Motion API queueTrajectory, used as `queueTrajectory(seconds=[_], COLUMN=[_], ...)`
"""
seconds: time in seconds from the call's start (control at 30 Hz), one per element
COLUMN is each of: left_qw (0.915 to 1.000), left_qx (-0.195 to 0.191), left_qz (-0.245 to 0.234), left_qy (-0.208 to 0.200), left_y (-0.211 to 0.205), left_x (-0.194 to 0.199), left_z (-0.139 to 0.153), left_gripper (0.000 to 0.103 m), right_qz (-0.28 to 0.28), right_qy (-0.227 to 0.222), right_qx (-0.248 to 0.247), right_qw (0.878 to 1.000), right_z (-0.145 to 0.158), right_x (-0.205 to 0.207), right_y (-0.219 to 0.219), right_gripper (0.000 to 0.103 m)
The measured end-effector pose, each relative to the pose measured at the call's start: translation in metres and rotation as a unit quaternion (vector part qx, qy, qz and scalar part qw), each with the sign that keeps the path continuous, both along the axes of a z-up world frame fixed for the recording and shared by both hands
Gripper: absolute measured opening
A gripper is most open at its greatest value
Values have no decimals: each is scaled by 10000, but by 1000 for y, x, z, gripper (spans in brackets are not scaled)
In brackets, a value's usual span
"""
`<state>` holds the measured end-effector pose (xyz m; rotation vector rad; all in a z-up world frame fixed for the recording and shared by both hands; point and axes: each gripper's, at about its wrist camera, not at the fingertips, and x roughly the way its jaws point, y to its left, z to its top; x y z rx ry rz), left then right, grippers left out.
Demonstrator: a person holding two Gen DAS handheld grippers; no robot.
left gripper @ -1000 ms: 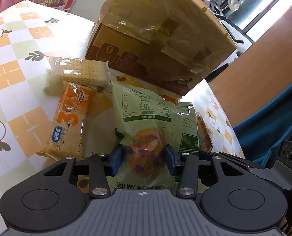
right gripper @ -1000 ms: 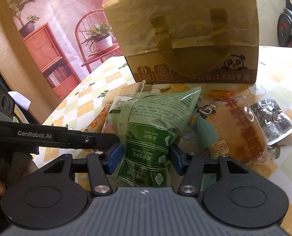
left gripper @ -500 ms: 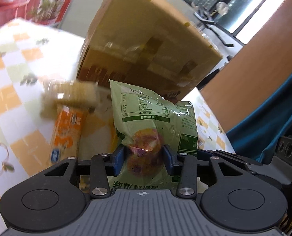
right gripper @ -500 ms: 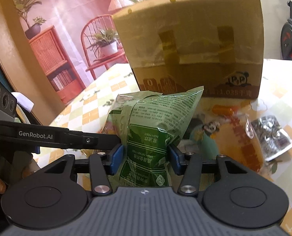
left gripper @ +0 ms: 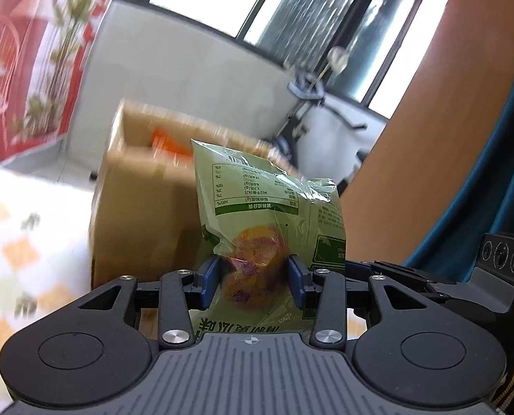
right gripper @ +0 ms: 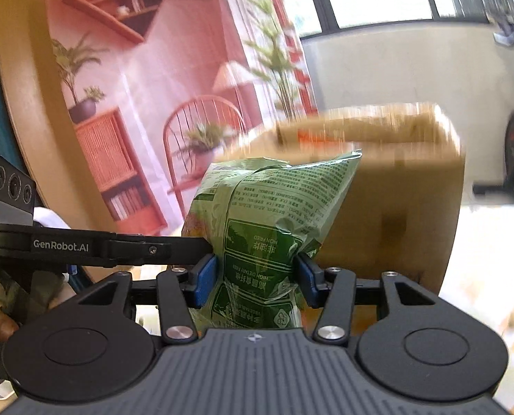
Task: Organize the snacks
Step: 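Lift both green bags and carry them over the cardboard box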
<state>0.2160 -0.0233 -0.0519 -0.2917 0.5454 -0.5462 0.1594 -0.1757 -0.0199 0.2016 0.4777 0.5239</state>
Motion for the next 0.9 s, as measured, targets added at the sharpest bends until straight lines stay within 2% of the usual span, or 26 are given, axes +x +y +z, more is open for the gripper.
queueTrajectory(seconds=[0.2, 0.33, 0.47, 0.57, 0.7, 0.9], left_qw=[9995, 9985, 9975, 9973, 9970, 9987], left_qx=[-33, -171, -120, -236, -140, -11], left_qz=[2, 50, 121, 253, 365, 382], left_qy=[-328, -513, -688, -653, -674, -324], left_y=[-18, -24, -31, -33, -36, -35], left_x=[37, 62, 81, 94, 109, 131], left_z=[39, 58, 69, 64, 60, 42], left_gripper=[44, 44, 44, 44, 44, 44], right_qz=[-15, -96, -142, -153, -263, -330], right_qy=[-578, -871, -1127, -1180, -1105, -834], right_qx=[-235, -329, -319, -281, -180, -31], right_qw=[9981, 9956, 9930, 9925, 9934, 9960], right_z=[48, 70, 87, 89, 82, 59], right_x=[27, 53, 81, 104, 131, 161], right_y=[-6, -9, -13, -16, -19, -25], right_gripper=[52, 52, 52, 52, 52, 52])
